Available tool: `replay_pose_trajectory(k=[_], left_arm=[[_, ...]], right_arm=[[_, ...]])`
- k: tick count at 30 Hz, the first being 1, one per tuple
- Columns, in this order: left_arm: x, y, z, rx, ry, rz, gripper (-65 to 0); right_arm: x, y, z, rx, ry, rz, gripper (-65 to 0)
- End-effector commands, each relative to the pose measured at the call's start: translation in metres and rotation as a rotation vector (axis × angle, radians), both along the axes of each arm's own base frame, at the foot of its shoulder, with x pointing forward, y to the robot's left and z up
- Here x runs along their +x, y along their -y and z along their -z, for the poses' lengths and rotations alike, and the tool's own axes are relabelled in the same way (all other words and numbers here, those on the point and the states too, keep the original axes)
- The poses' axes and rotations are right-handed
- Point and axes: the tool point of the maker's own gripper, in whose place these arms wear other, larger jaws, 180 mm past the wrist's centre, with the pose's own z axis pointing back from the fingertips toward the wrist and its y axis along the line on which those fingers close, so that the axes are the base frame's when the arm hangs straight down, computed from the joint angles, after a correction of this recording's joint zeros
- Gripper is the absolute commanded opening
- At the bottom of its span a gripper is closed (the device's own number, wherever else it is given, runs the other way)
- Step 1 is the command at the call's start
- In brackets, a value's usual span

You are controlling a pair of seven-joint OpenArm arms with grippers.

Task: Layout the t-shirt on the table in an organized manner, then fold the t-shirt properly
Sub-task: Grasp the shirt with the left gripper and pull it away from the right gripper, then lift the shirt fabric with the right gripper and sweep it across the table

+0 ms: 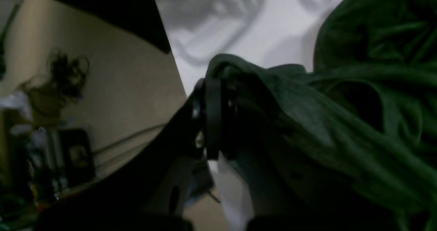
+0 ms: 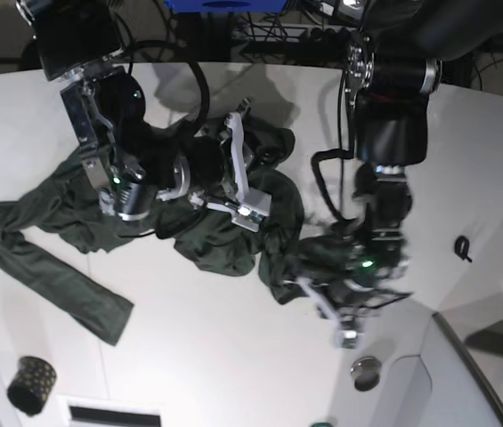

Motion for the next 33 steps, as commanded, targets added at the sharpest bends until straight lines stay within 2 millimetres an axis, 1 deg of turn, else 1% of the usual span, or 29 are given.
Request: replay_pose_trajectory(k=[1,3,4,5,7,9,10,11,12,13,15,17,18,20,22,25,27,30,33], left_arm=[[0.009,-0.012,-0.032,0.007,0.082,-0.025,-59.6],[-0.002,-0.034,-0.048,0.026,0.108,-0.074,-59.6],[-0.008,-0.049,-0.057,0.043,0.122,-0.103,-59.6],[-0.018,-0.064,-0.062,0.063,0.128,-0.130,-59.6],[-0.039,-0.090,-0.062,0.099,0.121,-0.162,-59.6],[-0.068,-0.116,-0.053,0.134,0.088,-0.173,-59.6],[-0.085,-0.131,-0.046,0.143,0.064,-0.191,-59.6],[-0.101,-0.142,-0.039,0.150,0.038,-0.199,-59.6],[-0.119,-0.153,-0.031,0.159,0.008,-0.203,-59.6],[-0.136,-0.163,-0.025,0.162,-0.016,-0.204,-59.6],[-0.172,-0.179,-0.013,0.121,-0.038,-0.211,-59.6],[-0.202,-0.194,-0.009,0.077,-0.031,-0.248,-59.6],[-0.214,-0.204,-0.010,0.063,-0.023,-0.277,-59.6],[-0.235,-0.215,-0.011,0.037,-0.017,-0.313,-59.6],[-0.248,-0.221,-0.012,0.014,-0.016,-0.329,-59.6],[-0.259,-0.221,-0.011,-0.018,-0.019,-0.331,-59.6],[-0.262,-0.221,-0.009,-0.018,-0.027,-0.332,-59.6],[-0.262,-0.221,-0.009,-0.020,-0.026,-0.332,-59.6],[-0.262,-0.220,-0.009,-0.021,-0.026,-0.333,-59.6]], right_arm=[[0.010,-0.013,-0.012,0.054,0.026,-0.013,-63.5],[0.009,-0.021,-0.001,0.026,0.000,-0.060,-62.7],[0.008,-0.024,0.003,0.005,-0.006,-0.093,-60.3],[0.004,-0.028,0.008,-0.021,-0.011,-0.135,-55.5],[-0.004,-0.032,0.013,-0.046,-0.008,-0.190,-43.4],[-0.006,-0.032,0.008,-0.033,0.006,-0.190,-31.4],[-0.006,-0.022,0.009,-0.034,0.011,-0.166,-27.2],[0.001,-0.013,0.004,-0.027,0.026,-0.126,-25.5],[0.010,-0.005,-0.001,-0.014,0.027,-0.050,-25.5],[0.020,0.006,-0.006,0.010,0.023,0.057,-25.4],[0.049,0.039,-0.010,0.049,-0.001,0.310,-24.8],[0.076,0.070,-0.011,0.066,-0.026,0.516,-24.8],[0.085,0.085,-0.008,0.063,-0.051,0.610,-24.8],[0.099,0.105,-0.001,0.056,-0.086,0.739,-25.1],[0.117,0.119,-0.002,0.063,-0.092,0.841,-25.2],[0.134,0.129,0.001,0.060,-0.111,0.919,-24.8],[0.136,0.130,0.004,0.049,-0.130,0.923,-24.8],[0.134,0.126,0.009,0.045,-0.142,0.918,-25.1],[0.135,0.129,0.019,0.044,-0.154,0.945,-25.2]])
